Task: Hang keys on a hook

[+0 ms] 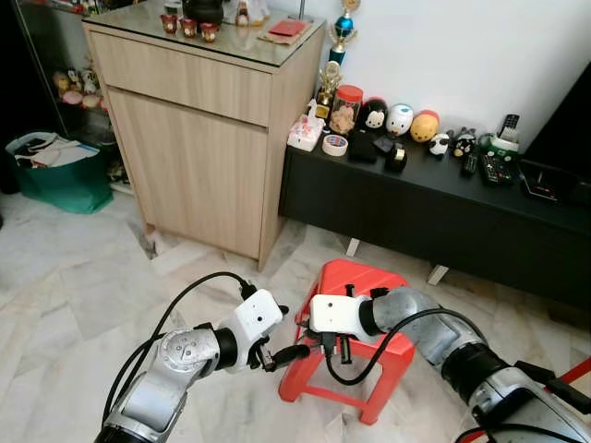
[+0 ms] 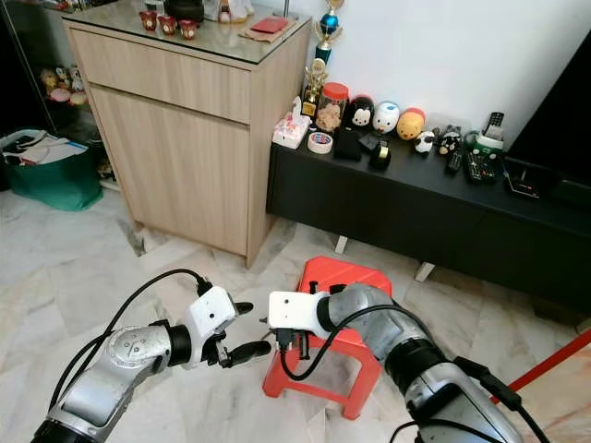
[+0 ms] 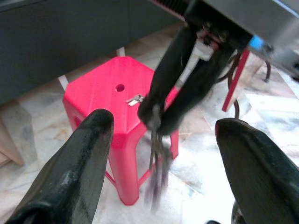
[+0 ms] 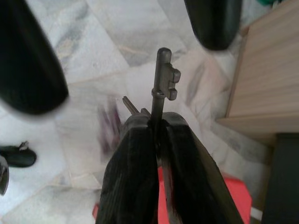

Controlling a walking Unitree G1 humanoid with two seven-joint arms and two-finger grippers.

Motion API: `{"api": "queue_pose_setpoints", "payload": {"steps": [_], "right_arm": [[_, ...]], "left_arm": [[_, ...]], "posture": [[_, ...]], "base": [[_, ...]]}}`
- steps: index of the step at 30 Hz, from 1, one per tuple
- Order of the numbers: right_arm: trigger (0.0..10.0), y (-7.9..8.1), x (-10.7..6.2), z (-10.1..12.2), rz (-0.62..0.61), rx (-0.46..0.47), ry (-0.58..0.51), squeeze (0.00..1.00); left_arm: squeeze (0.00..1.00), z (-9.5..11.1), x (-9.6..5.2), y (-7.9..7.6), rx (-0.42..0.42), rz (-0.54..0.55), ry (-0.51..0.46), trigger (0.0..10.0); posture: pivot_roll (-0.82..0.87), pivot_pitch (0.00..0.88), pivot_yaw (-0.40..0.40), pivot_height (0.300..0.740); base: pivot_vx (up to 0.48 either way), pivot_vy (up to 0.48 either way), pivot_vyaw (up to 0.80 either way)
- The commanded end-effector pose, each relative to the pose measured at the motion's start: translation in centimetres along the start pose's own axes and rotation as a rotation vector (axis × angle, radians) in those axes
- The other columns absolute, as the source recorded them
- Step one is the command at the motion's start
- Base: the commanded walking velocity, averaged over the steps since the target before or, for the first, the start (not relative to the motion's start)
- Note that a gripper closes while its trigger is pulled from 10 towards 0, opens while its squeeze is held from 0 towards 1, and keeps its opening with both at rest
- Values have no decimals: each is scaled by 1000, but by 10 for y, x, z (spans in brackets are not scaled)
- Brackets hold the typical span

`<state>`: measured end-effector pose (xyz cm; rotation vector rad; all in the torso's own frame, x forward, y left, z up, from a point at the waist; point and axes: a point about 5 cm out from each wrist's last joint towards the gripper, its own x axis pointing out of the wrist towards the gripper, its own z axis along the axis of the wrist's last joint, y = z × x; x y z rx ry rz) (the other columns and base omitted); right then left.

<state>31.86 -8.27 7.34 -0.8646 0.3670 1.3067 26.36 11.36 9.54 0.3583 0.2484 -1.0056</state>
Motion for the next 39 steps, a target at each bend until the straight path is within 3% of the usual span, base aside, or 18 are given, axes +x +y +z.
{"api": "queue_pose_setpoints", "payload": {"steps": [1,10,11,12,14,15,16,38,39], "right_arm": [[10000,-7,-4,2,-14,-13,-6,0],[10000,-6,-1,4,-10,-14,-16,0],[10000,-6,-1,4,-11,-13,-16,0],[10000,-6,-1,3,-13,-11,-16,0],[10000,-6,-1,3,-18,-11,-12,0],[10000,-6,-1,3,-19,-11,-11,0],[10000,-6,-1,3,-18,-11,-12,0],[10000,-3,2,3,-20,-1,-21,0],[10000,-3,2,3,-19,-1,-21,0]], "left_arm": [[0,4,3,-3,-14,-10,-20,10000],[0,5,5,-4,-28,-20,-20,10000],[0,5,5,-4,-28,-24,-17,9451],[0,3,5,-4,-21,-32,-3,4824],[0,3,5,-4,-24,-31,-2,745],[0,3,5,-4,-26,-30,-4,745],[0,3,5,-4,-29,-29,-5,0],[0,-1,1,-3,-38,-26,22,0],[0,-1,1,-3,-38,-27,23,1216]], "posture": [[129,0,-174,740],[128,0,-171,740],[127,0,-169,740],[127,0,-169,740],[126,0,-167,740],[126,0,-167,740],[125,0,-165,740],[121,0,-150,740],[121,0,-150,740]], "base": [[0,0,0],[0,0,0],[0,0,0],[0,0,0],[0,0,0],[0,0,0],[0,0,0],[0,0,0],[0,0,0]]}}
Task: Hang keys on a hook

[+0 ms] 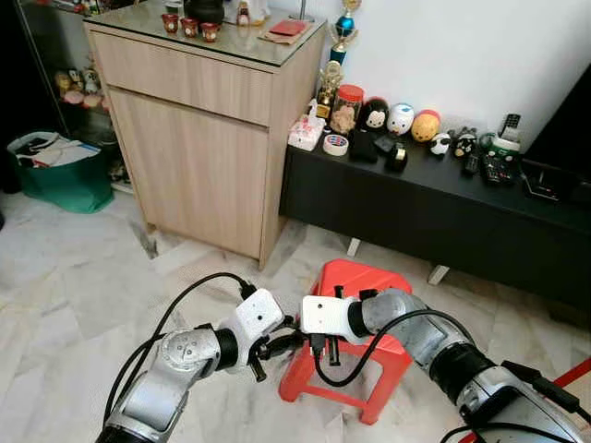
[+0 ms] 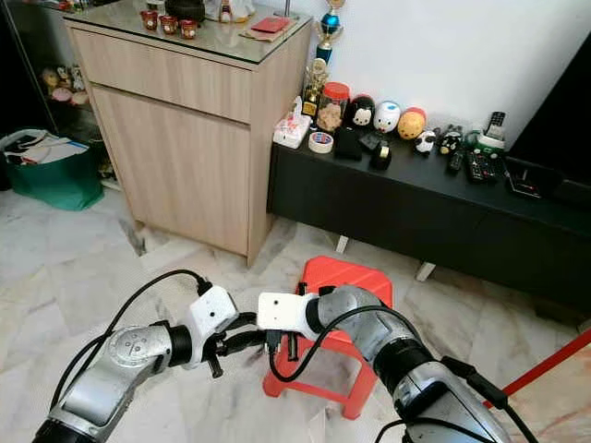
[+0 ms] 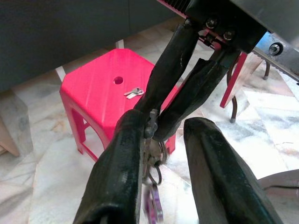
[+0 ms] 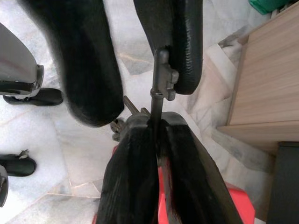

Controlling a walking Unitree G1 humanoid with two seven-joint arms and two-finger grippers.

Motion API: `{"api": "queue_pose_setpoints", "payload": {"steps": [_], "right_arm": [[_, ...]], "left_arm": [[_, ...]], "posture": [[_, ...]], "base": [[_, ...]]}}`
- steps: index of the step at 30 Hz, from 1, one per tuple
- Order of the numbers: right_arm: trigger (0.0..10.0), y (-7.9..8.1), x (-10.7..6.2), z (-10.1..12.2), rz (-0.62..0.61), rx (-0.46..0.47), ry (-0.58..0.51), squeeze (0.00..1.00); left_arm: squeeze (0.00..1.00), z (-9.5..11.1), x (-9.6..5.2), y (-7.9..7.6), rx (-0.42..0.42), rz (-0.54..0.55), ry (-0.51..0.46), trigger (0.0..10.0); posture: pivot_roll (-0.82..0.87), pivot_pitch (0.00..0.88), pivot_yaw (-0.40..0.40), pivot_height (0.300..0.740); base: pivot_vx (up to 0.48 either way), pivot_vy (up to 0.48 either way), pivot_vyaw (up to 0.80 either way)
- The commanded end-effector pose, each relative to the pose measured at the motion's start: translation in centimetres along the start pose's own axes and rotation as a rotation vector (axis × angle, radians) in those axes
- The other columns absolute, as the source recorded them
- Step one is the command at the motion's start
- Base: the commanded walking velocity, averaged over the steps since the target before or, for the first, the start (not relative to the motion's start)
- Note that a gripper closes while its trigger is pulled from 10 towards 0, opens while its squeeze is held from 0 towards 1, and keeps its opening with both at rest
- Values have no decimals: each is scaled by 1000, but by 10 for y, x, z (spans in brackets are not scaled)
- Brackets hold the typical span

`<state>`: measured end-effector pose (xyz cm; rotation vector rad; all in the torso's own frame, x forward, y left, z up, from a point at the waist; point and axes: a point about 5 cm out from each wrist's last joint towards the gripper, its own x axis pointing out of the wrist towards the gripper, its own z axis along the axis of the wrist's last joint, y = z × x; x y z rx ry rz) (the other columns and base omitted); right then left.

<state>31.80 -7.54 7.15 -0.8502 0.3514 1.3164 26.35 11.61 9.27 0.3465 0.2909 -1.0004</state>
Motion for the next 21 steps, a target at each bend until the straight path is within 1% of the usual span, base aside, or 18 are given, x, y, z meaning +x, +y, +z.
{"api": "queue_pose_setpoints", "payload": {"steps": [1,2,3,4,5,6,21], "right_arm": [[10000,-4,-4,-1,-21,-1,-1,0],[10000,-4,-4,-1,-21,-2,-1,0],[10000,-4,-4,-1,-21,-2,-1,0],[10000,-4,-4,-1,-21,-2,-1,0],[10000,-4,-3,0,-21,-1,-2,0],[10000,-5,-3,0,-21,-1,-3,0],[10000,-5,-2,2,-20,-2,-7,0]], "left_arm": [[0,2,2,-4,-8,-22,-7,1216],[0,3,2,-4,-6,-20,-7,7765],[0,3,2,-4,-7,-22,-8,8745],[0,3,2,-4,-7,-22,-8,8745],[0,3,3,-4,-5,-24,-10,9804],[0,3,3,-5,-5,-26,-11,10000],[0,3,12,-14,-15,-45,-14,10000]], "posture": [[122,0,-151,740],[122,0,-151,740],[122,0,-151,740],[122,0,-151,740],[121,0,-152,740],[121,0,-152,740],[124,0,-154,740]], "base": [[0,0,0],[0,0,0],[0,0,0],[0,0,0],[0,0,0],[0,0,0],[0,0,0]]}}
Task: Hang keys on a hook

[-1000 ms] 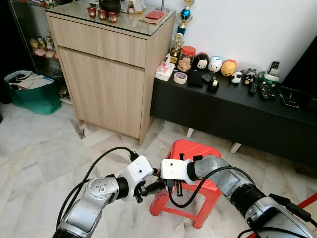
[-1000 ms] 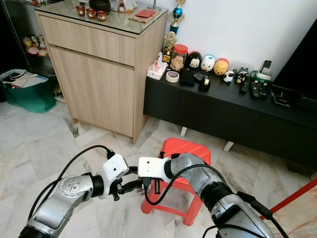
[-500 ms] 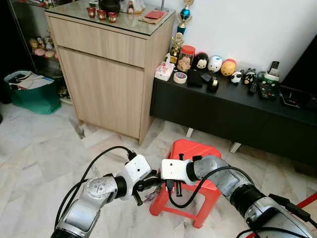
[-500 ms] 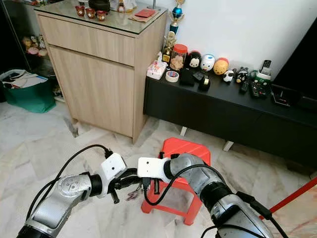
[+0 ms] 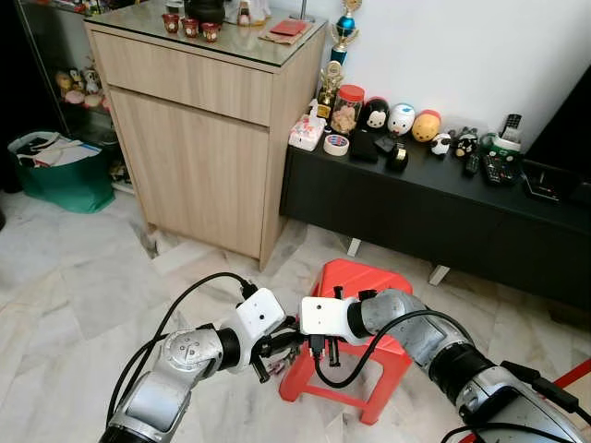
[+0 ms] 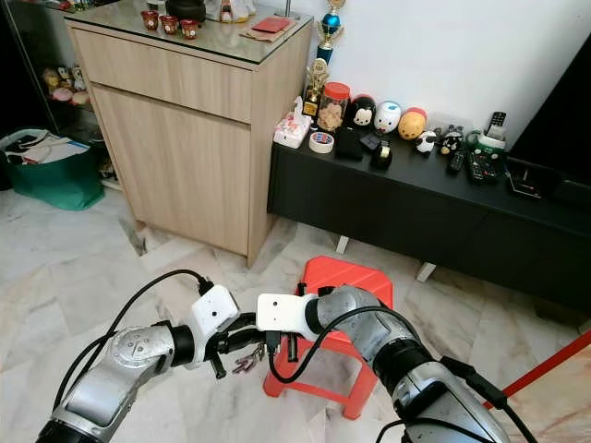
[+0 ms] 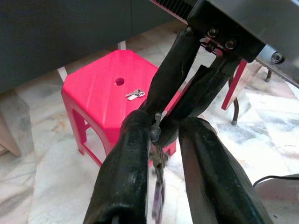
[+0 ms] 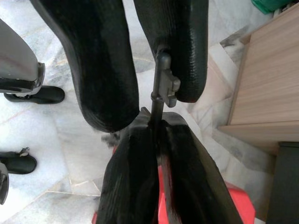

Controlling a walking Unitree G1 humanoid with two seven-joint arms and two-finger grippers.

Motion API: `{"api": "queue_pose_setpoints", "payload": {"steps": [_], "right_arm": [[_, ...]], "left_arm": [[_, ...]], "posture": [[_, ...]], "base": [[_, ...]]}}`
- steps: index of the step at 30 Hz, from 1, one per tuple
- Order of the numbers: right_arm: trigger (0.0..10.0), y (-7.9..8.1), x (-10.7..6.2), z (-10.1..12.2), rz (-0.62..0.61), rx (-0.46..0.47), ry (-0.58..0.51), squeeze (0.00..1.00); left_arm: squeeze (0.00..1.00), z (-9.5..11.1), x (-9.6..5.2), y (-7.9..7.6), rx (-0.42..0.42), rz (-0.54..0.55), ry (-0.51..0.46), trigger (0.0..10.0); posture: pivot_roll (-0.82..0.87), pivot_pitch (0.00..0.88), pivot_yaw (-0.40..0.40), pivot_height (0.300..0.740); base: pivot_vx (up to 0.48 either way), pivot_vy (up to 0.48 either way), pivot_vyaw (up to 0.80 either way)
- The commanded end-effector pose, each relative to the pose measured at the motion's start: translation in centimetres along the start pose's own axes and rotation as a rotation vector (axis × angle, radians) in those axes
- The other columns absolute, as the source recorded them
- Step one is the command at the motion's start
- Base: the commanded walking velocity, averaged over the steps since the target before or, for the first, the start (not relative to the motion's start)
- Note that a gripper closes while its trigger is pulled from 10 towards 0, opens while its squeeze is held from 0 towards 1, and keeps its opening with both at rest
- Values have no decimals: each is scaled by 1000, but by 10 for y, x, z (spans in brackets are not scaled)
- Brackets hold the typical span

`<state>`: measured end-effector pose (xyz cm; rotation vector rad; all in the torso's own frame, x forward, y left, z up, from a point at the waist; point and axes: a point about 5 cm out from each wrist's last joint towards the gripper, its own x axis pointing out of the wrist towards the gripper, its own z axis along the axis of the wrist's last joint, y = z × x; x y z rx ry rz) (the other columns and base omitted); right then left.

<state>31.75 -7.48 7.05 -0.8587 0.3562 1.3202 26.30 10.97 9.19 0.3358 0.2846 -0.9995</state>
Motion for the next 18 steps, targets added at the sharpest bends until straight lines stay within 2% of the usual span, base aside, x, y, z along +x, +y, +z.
{"api": "queue_pose_setpoints", "payload": {"steps": [1,3,4,5,6,7,18], "right_arm": [[10000,-5,-3,2,-26,4,-14,0],[10000,-5,-3,2,-27,4,-14,0],[10000,-6,-3,2,-28,4,-14,0],[10000,-6,-3,2,-29,4,-13,0],[10000,-6,-3,2,-29,4,-13,0],[10000,-6,-3,2,-30,5,-12,0],[10000,-7,-2,2,-33,5,-9,0]], "left_arm": [[0,1,8,-11,-12,-46,-4,10000],[0,1,8,-11,-14,-47,-3,10000],[0,1,8,-11,-16,-49,-2,8000],[0,1,8,-11,-16,-50,-1,1137],[0,1,8,-11,-16,-50,0,1137],[0,1,8,-11,-13,-54,5,0],[0,0,6,-11,-23,-53,12,0]], "posture": [[124,0,-154,740],[122,0,-153,740],[123,0,-153,740],[123,0,-153,740],[123,0,-153,740],[122,0,-152,740],[124,0,-153,740]], "base": [[0,0,0],[0,0,0],[0,0,0],[0,0,0],[0,0,0],[0,0,0],[0,0,0]]}}
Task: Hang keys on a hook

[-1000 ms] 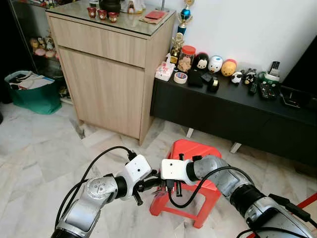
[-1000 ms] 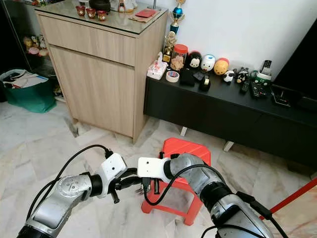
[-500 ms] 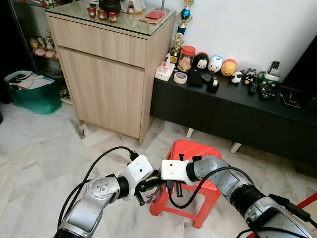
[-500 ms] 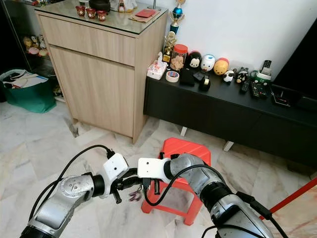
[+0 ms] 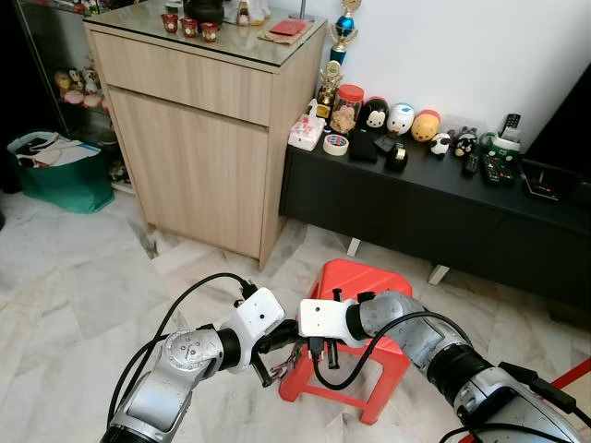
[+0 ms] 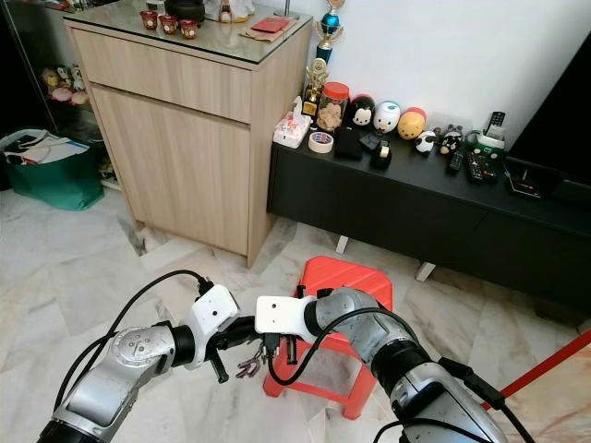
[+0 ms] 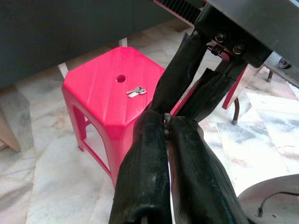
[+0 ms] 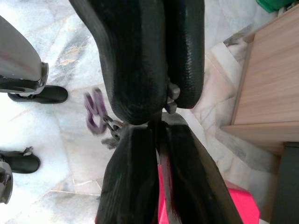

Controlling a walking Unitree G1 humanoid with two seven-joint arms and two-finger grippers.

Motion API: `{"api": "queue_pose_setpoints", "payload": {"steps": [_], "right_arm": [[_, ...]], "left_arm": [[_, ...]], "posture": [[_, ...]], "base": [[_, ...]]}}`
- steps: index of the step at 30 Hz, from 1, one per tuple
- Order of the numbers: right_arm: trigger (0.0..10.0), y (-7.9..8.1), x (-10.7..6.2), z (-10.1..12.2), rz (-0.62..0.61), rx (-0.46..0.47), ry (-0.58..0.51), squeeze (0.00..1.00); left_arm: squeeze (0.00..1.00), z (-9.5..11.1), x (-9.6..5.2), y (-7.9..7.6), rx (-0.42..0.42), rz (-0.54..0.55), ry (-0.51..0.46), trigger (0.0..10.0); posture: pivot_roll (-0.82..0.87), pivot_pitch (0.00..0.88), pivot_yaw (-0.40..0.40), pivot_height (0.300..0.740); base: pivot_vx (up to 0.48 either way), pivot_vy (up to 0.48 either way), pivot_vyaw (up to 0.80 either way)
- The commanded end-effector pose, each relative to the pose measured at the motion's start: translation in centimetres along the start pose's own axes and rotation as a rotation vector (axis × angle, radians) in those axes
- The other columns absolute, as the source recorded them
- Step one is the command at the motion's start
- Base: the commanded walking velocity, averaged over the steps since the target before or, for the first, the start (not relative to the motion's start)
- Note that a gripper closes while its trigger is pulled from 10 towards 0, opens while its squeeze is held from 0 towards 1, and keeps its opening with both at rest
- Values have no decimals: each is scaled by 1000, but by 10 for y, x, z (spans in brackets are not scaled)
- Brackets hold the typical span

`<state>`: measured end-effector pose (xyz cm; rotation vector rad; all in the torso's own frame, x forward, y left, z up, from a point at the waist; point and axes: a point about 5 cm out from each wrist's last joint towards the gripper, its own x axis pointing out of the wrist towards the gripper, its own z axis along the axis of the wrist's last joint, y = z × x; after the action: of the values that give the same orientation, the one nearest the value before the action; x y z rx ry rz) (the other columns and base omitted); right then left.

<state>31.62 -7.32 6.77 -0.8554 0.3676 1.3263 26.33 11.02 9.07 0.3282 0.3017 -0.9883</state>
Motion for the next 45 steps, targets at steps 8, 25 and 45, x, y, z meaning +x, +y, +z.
{"api": "queue_pose_setpoints", "payload": {"steps": [8,25,45], "right_arm": [[10000,-10,-5,2,-47,1,-8,0],[10000,-8,-6,-3,-24,0,15,1000],[10000,-6,-8,-3,32,-29,28,1000]], "left_arm": [[0,0,6,-10,4,-60,10,0],[0,4,6,-8,15,-55,-2,0],[0,2,7,-9,33,-74,14,0]], "posture": [[125,0,-153,740],[126,0,-155,740],[125,0,-153,740]], "base": [[0,0,0],[0,0,0],[0,0,0]]}}
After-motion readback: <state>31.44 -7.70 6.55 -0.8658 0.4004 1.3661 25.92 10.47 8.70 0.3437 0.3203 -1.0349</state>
